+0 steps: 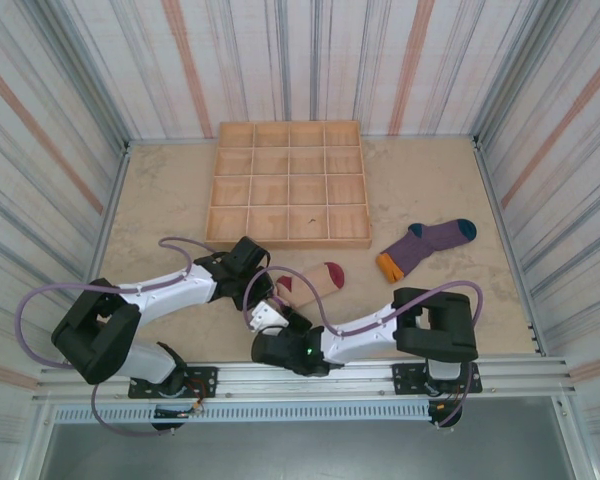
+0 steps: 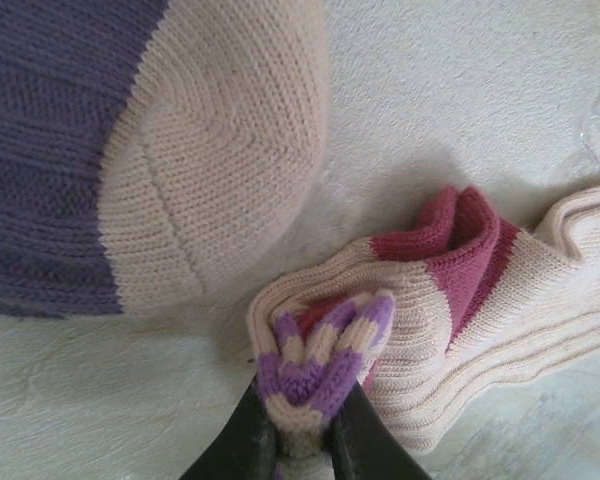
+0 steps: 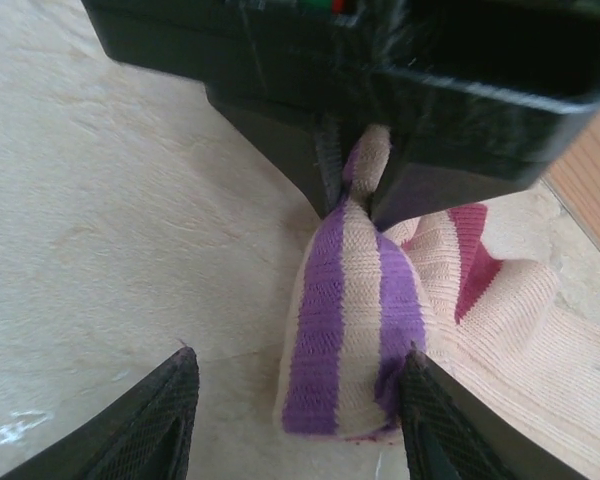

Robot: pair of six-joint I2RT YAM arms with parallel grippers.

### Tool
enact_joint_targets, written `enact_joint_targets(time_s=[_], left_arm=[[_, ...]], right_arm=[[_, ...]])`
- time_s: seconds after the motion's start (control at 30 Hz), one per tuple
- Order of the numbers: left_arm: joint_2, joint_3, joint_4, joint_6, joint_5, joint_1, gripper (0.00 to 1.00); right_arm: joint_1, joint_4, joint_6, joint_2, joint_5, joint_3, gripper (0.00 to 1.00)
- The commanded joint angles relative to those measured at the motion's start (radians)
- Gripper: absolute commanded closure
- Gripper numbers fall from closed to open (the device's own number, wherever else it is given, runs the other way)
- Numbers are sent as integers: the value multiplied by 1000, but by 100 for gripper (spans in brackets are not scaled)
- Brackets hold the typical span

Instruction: Roll the socks

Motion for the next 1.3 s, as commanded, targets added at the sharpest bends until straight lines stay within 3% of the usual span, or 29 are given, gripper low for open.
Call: enact_joint_targets(time_s=[0.0,0.1,0.27,0.33,0.47,0.53,0.63,0.83,1.27], left_arm=[[1,-2,-29,16,22,7,100],[2,-3,-28,21,27,7,100],[-12,-18,-16,24,29,11,97],[-21,-24,-13,24,28,14,93],[-46,-33,-18,22,16,22,77],[-69,-33,-34,20,-7,22,57],[-105,-42,-22,15,-20,26,44],[-199,-41,-40,7,-64,29,31],[-341,-141,-20,-41,-108,43,27]], right_arm=[[-23,19,-23,52,33,24,47],[-42,17,-4,77,19,30,53],[-74,15,42,80,-37,16,90],[-85,21,63,71,-71,0,100],[-107,69,93,45,-162,-53,100],[-117,100,116,34,-198,-83,100],[-129,154,135,17,-229,-126,100],[-171,245,185,-10,-322,-192,100],[-224,305,256,-2,-433,-234,100]])
